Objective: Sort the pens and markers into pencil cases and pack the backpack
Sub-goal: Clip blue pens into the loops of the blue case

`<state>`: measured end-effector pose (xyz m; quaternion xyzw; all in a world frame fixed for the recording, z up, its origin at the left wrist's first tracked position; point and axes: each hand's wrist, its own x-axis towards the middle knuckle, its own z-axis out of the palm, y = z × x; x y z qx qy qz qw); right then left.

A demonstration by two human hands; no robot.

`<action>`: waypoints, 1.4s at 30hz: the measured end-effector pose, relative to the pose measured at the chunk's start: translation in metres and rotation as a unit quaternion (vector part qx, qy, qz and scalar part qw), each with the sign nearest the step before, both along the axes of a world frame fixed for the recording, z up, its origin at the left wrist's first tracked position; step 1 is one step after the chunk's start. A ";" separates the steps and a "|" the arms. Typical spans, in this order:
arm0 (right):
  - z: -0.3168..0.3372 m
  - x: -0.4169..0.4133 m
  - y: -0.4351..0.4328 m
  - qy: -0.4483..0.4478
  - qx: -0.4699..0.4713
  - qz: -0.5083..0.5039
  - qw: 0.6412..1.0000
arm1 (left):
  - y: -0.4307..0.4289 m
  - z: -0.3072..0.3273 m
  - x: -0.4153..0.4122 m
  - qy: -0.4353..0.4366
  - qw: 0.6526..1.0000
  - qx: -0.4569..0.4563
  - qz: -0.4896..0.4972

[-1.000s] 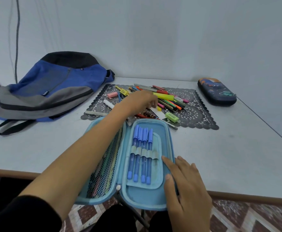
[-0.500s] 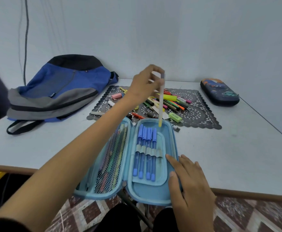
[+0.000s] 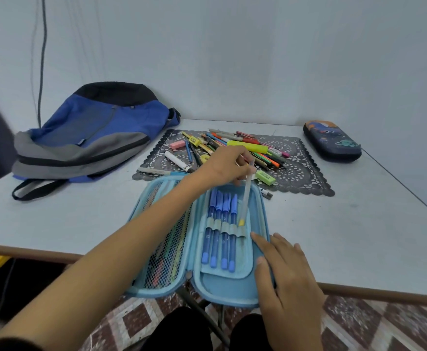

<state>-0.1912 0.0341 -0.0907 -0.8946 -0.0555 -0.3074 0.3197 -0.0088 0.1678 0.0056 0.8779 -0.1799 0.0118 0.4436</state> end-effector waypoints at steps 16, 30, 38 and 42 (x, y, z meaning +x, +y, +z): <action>0.002 0.000 0.001 0.000 0.008 -0.011 1.000 | 0.019 0.005 0.001 0.030 0.985 0.157 -0.066; 0.003 -0.002 0.002 0.016 0.009 -0.009 1.000 | 0.021 0.010 -0.008 0.079 0.962 0.218 -0.143; 0.002 -0.002 0.001 0.011 0.011 -0.008 1.000 | 0.018 0.007 -0.005 0.092 0.958 0.237 -0.133; 0.003 -0.001 0.002 0.005 0.008 -0.013 1.000 | 0.016 0.008 -0.005 0.074 0.951 0.270 -0.128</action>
